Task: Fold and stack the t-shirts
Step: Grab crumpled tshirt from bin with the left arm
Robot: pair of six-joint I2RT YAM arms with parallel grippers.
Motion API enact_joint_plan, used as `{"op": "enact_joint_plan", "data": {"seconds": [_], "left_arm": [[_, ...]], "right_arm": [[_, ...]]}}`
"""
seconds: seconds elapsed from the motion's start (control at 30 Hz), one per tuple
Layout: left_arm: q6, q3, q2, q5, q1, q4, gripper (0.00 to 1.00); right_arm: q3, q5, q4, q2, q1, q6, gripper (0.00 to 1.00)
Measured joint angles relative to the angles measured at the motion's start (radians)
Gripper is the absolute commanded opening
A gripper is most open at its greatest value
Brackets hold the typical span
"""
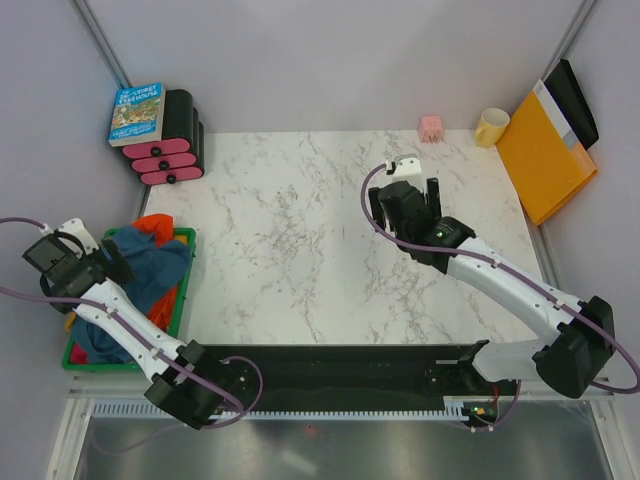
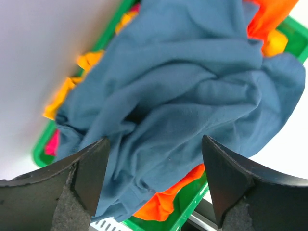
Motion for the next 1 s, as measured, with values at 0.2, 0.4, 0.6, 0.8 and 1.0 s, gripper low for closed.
{"op": "enact_joint_plan", "data": {"seconds": [0.2, 0.4, 0.6, 0.8, 1.0], "left_arm": [[0.022, -0.067, 0.019, 0.039, 0.052, 0.012, 0.79], [0.05, -0.07, 0.043, 0.08, 0.144, 0.035, 0.8], [0.08, -0.07, 0.046, 0.139, 0.268, 0.042, 0.83], [0.108, -0.07, 0.053, 0.193, 0.318, 0.042, 0.48], [0.147, -0.07, 0.143, 0.211, 0.32, 0.042, 0.02]], "right_arm": [[0.0, -0.018, 0.003, 0.011, 0.0, 0.0, 0.98], [-0.001, -0.021, 0.006, 0.011, 0.0, 0.0, 0.98], [-0.014, -0.021, 0.007, 0.011, 0.0, 0.0, 0.98], [-0.027, -0.021, 0.01, 0.011, 0.0, 0.008, 0.98], [-0.041, -0.024, 0.01, 0.011, 0.0, 0.024, 0.98]]}}
